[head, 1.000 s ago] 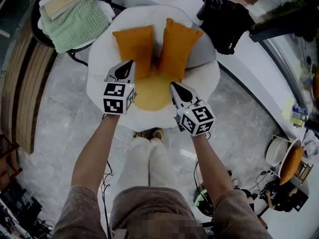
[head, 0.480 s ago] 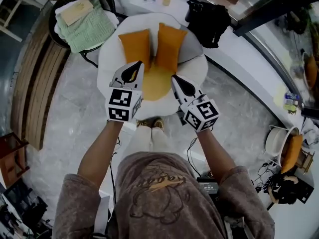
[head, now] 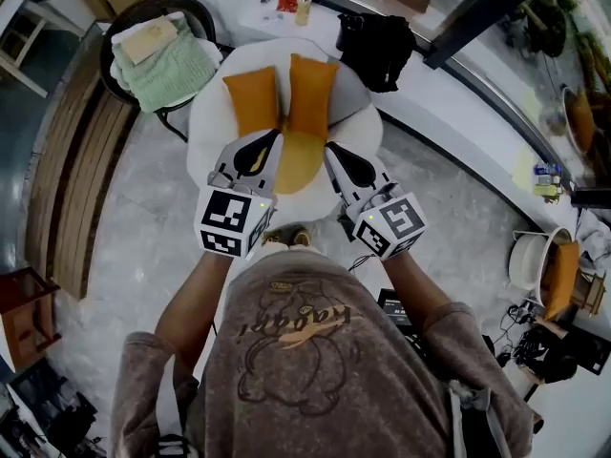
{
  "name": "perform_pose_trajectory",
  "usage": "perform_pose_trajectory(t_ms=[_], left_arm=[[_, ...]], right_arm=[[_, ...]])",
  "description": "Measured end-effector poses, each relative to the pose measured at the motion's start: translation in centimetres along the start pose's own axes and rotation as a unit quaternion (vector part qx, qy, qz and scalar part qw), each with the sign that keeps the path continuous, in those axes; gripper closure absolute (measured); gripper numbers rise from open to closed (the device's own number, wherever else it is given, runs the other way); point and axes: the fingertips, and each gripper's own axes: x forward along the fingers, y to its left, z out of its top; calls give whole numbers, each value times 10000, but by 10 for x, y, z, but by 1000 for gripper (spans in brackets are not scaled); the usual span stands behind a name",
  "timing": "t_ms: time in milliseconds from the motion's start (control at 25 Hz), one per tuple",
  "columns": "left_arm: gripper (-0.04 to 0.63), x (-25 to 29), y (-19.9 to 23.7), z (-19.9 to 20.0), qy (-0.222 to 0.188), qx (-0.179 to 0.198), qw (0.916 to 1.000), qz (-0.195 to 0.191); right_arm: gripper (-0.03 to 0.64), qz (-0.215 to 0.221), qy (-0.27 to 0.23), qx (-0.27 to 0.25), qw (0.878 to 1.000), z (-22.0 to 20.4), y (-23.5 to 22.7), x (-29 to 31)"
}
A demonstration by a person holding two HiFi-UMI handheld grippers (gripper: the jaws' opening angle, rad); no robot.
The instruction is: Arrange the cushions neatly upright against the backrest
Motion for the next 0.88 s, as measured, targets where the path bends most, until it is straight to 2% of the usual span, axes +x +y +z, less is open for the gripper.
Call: perform_pose_trajectory(t_ms=[280,880], left_arm=[[592,-32,-14,15,-216,88,9997,-80],[592,-38,-11,24,-368,98,9993,-27]], right_arm=[[598,59,-259,-545,9982,29,29,-16],[598,60,-371,-654,9971,39,33,-13]])
